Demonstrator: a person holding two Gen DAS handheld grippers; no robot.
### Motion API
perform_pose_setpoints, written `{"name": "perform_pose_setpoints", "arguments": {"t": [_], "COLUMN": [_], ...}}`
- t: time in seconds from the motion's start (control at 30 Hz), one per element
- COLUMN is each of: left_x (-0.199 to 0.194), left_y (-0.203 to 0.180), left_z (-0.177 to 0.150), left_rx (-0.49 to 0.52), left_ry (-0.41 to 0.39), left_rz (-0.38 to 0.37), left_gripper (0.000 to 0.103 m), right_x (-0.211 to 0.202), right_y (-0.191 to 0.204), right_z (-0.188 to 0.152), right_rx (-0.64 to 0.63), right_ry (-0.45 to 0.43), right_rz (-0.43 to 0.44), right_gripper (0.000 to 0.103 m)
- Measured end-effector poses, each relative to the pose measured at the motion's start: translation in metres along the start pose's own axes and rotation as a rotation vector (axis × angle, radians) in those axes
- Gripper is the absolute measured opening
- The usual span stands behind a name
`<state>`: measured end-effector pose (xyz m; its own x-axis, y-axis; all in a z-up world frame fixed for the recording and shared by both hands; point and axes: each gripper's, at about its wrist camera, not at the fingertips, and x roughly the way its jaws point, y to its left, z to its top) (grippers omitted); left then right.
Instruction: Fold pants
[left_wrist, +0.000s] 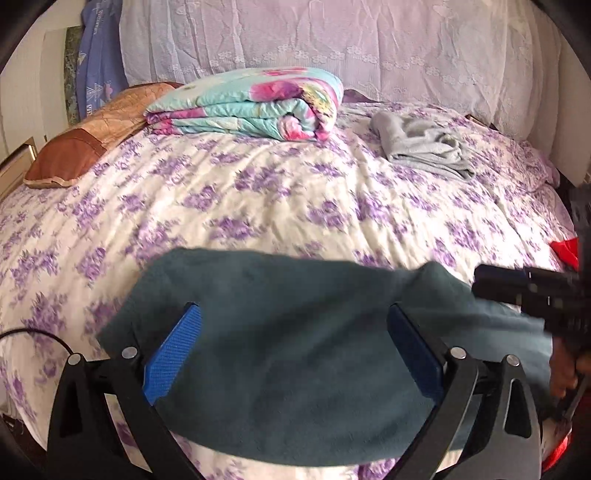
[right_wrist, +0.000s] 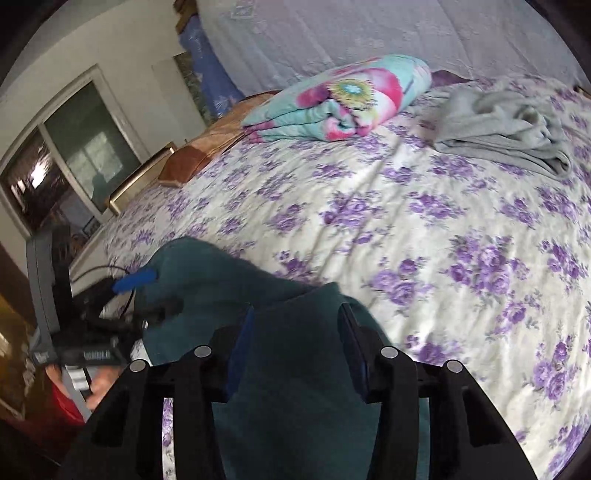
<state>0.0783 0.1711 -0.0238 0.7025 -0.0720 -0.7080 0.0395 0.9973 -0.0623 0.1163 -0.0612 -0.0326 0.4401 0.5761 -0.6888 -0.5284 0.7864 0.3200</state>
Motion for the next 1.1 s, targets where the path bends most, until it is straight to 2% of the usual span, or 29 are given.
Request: {"name": "perform_pose_setpoints", "arguments": {"t": [0.07,0.13,0.17,0.23,0.3,0.33,0.37,0.43,0.57,0.63,0.73,0.87,0.93,1.03,1.1], "left_x": [0.022,0.056,0.07,0.065,0.067,0.068,0.064,0.054,0.026,0.011,-0.003,0.0,0.006,0.029,0.028], "left_y": [0.008,0.023,0.033,0.046,0.049,0.048,0.045,0.043,0.041,0.027,-0.017,-0.085,-0.114,-0.139,-0.137], "left_z": [0.011,0.01,0.007,0.012,0.011,0.008,0.007,0.006,0.001,-0.003,-0.009,-0.03,-0.045,-0.068,-0.065], "left_rx": [0.007,-0.012,-0.032,-0.086,-0.095,-0.086,-0.076,-0.068,-0.106,-0.087,0.007,0.135,0.19,0.251,0.228], "left_ry": [0.055,0.133,0.176,0.161,0.153,0.137,0.117,0.074,0.0,-0.018,-0.012,0.046,0.068,0.123,0.125], "left_rz": [0.047,0.153,0.132,0.084,0.093,0.103,0.11,0.094,0.034,-0.03,-0.114,-0.205,-0.217,-0.161,-0.159], "left_gripper": [0.098,0.098,0.099,0.099,0.099,0.099,0.099,0.099,0.098,0.098,0.098,0.098,0.098,0.099,0.099], "right_x": [0.016,0.032,0.03,0.016,-0.005,-0.017,-0.031,-0.067,-0.149,-0.191,-0.246,-0.298,-0.314,-0.324,-0.323], "right_y": [0.007,-0.007,-0.018,-0.041,-0.055,-0.057,-0.06,-0.064,-0.074,-0.081,-0.094,-0.108,-0.111,-0.112,-0.12], "right_z": [-0.005,-0.012,-0.015,-0.017,-0.022,-0.027,-0.034,-0.052,-0.108,-0.141,-0.187,-0.236,-0.256,-0.28,-0.296], "right_rx": [-0.021,0.002,0.035,0.128,0.171,0.178,0.185,0.205,0.306,0.366,0.479,0.643,0.707,0.762,0.824], "right_ry": [0.051,0.116,0.11,0.103,0.076,0.058,0.032,-0.053,-0.222,-0.281,-0.324,-0.367,-0.372,-0.351,-0.337], "right_rz": [-0.017,-0.093,-0.08,-0.046,-0.053,-0.075,-0.11,-0.16,-0.236,-0.315,-0.437,-0.496,-0.472,-0.466,-0.465], "right_gripper": [0.043,0.041,0.026,0.024,0.024,0.028,0.038,0.051,0.052,0.053,0.054,0.054,0.054,0.054,0.054]}}
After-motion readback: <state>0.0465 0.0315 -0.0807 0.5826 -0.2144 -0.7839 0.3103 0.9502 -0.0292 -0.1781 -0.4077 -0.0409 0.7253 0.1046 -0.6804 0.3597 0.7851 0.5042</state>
